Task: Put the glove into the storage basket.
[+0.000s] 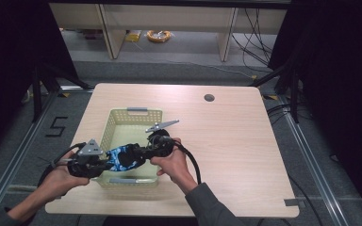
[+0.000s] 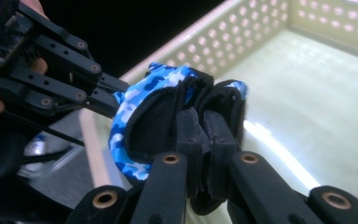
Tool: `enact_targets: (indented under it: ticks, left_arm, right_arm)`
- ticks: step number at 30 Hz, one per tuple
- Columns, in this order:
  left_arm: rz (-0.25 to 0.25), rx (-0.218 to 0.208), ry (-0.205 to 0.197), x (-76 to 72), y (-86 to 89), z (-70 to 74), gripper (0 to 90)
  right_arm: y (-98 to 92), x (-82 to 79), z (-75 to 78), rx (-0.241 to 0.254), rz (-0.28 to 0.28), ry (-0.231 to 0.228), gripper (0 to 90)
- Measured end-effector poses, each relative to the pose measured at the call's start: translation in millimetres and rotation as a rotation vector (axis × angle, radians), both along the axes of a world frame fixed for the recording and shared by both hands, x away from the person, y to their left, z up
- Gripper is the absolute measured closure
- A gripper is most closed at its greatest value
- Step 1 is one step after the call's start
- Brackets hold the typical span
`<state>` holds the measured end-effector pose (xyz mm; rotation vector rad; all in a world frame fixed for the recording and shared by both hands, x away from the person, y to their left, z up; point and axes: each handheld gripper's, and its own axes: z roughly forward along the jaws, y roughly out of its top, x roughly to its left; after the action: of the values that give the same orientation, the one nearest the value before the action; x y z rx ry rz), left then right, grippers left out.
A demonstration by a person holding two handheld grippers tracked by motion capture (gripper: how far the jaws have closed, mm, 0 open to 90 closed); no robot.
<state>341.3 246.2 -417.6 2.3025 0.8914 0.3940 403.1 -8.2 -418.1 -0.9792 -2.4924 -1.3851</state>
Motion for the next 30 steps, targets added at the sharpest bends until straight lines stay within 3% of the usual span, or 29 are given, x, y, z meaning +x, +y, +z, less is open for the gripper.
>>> enact_targets:
  ticks: [5, 10, 16, 23, 28, 30]
  left_arm:
    - [0.016, 0.016, -0.025, -8.1, 10.9, 13.0, 82.5]
    - [0.017, 0.037, -0.035, -16.4, 21.9, 20.7, 82.3]
    - [0.031, 0.040, -0.021, -17.6, 25.7, 12.7, 82.0]
    - [0.007, 0.056, -0.006, -6.8, 6.8, -3.8, 80.3]
    - [-0.025, 0.080, 0.006, 3.6, -9.1, -10.8, 75.8]
    - [-0.051, 0.117, 0.029, 5.2, -12.9, -10.5, 73.9]
  right_arm:
    - [12.9, -0.7, 6.9, 0.061, 0.016, 0.008, 87.2]
    - [23.3, -2.9, 3.4, 0.095, 0.019, 0.046, 87.2]
    - [32.7, -5.4, -5.0, 0.118, 0.035, 0.074, 87.2]
    - [18.8, -2.9, -23.1, 0.057, -0.029, 0.104, 87.2]
    - [8.0, -0.7, -28.0, -0.080, -0.070, 0.056, 87.1]
    - [7.2, -1.1, -30.2, -0.134, -0.083, 0.046, 87.0]
